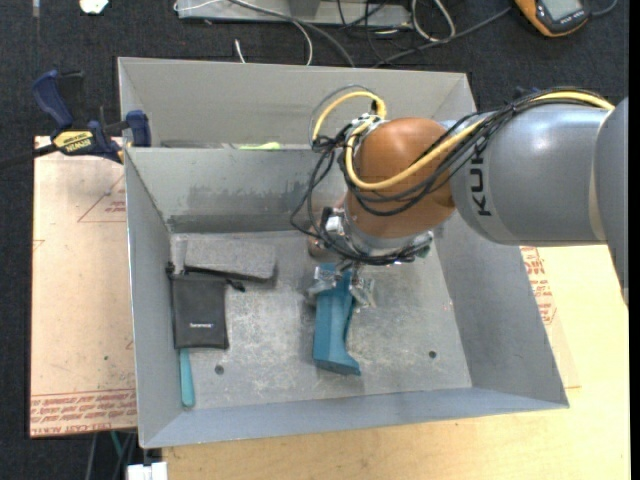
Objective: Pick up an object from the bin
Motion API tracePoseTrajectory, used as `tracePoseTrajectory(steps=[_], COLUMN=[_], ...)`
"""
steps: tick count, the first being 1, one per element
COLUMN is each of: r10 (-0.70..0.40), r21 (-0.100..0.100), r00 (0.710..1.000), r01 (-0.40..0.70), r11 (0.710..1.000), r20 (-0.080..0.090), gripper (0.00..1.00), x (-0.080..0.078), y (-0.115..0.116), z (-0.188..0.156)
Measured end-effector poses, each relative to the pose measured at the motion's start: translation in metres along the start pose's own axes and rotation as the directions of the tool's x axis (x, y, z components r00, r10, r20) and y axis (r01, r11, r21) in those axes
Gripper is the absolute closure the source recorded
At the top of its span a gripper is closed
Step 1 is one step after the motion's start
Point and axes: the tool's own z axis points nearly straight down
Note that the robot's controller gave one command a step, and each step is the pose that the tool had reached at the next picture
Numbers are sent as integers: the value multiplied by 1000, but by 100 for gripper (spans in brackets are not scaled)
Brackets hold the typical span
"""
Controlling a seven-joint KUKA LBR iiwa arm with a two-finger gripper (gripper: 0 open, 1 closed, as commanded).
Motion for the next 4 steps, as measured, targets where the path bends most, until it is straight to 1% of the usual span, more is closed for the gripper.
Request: tracePoseTrajectory(steps=[1,2,3,4], r10=[-21,-35,-295,-237], r21=[-5,8,1,-10], r00=[1000,999,955,971], r01=[21,35,295,237], r11=[1000,999,955,971], r20=[1,5,4,5], gripper=[100,100,100,100], x=[3,8,15,9], y=[7,-8,-15,-10], z=[-54,-67,-22,-56])
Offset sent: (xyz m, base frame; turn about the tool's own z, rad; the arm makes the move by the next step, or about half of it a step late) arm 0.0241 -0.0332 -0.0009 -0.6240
